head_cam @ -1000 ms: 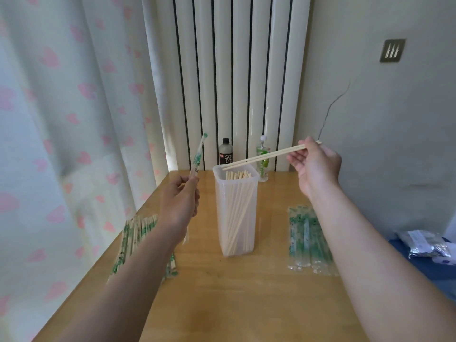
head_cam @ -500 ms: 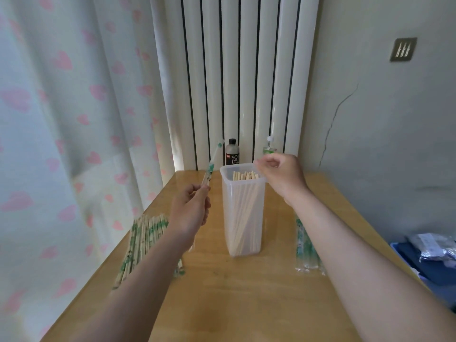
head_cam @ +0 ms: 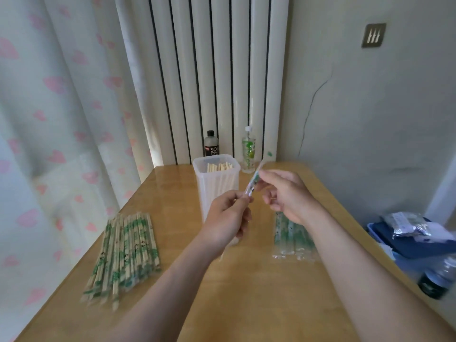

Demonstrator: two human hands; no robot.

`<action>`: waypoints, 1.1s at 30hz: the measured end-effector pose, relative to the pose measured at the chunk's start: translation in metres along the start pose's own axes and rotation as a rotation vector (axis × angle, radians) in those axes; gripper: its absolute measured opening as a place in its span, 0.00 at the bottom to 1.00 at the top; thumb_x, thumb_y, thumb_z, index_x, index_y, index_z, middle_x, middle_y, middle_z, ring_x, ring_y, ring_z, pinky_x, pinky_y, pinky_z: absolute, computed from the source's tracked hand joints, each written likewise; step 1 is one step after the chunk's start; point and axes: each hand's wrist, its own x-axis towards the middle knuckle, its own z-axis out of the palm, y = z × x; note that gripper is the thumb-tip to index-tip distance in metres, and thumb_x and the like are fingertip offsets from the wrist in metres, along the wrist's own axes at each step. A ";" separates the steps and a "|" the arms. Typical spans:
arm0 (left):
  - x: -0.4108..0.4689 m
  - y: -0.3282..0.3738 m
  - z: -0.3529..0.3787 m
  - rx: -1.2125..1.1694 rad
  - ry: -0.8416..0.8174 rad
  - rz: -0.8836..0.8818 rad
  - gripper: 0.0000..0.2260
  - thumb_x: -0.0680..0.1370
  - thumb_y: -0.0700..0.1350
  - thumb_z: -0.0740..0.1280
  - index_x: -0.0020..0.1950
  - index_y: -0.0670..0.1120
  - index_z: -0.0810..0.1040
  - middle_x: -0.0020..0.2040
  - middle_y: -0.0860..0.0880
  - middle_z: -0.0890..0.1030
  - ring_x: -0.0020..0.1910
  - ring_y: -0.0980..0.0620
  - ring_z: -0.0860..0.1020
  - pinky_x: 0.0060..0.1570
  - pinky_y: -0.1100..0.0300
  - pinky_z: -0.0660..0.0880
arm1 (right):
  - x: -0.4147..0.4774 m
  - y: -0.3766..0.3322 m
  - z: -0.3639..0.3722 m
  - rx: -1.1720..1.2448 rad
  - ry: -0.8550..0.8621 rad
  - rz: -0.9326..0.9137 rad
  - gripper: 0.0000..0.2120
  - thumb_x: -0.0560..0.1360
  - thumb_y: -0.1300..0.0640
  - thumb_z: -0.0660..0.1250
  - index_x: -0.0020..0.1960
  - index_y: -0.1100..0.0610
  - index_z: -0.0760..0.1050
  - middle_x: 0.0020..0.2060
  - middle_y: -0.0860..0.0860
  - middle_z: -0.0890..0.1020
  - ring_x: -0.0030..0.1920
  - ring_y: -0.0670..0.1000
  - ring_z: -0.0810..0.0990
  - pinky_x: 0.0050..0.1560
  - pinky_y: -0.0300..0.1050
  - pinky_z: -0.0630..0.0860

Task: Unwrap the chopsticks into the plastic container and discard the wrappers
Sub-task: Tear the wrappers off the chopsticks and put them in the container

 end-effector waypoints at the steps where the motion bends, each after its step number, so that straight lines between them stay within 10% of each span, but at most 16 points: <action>1: 0.001 -0.004 0.010 0.007 -0.026 -0.021 0.09 0.83 0.43 0.61 0.51 0.40 0.78 0.32 0.46 0.76 0.27 0.48 0.72 0.26 0.60 0.65 | -0.003 0.002 -0.005 -0.014 0.009 0.016 0.08 0.80 0.57 0.69 0.46 0.59 0.83 0.37 0.53 0.82 0.27 0.49 0.71 0.23 0.37 0.57; 9: 0.013 -0.032 0.065 0.111 -0.103 -0.175 0.09 0.84 0.45 0.63 0.51 0.42 0.80 0.40 0.48 0.77 0.36 0.51 0.77 0.32 0.57 0.79 | -0.012 0.037 -0.063 -0.161 0.279 0.133 0.10 0.80 0.54 0.70 0.45 0.60 0.81 0.36 0.51 0.81 0.26 0.48 0.72 0.24 0.39 0.61; 14: 0.049 -0.055 0.080 0.264 0.016 -0.222 0.09 0.83 0.46 0.65 0.51 0.41 0.81 0.39 0.47 0.80 0.35 0.51 0.78 0.44 0.52 0.81 | -0.024 0.086 -0.116 -0.730 0.604 0.305 0.10 0.82 0.55 0.61 0.44 0.55 0.76 0.41 0.54 0.80 0.43 0.57 0.78 0.43 0.51 0.75; 33: 0.136 -0.116 0.122 0.752 0.011 -0.148 0.13 0.80 0.50 0.67 0.59 0.43 0.80 0.48 0.47 0.82 0.45 0.49 0.80 0.50 0.52 0.80 | -0.039 0.140 -0.130 -0.986 0.613 0.290 0.09 0.79 0.55 0.64 0.40 0.52 0.71 0.37 0.48 0.78 0.38 0.54 0.76 0.33 0.46 0.69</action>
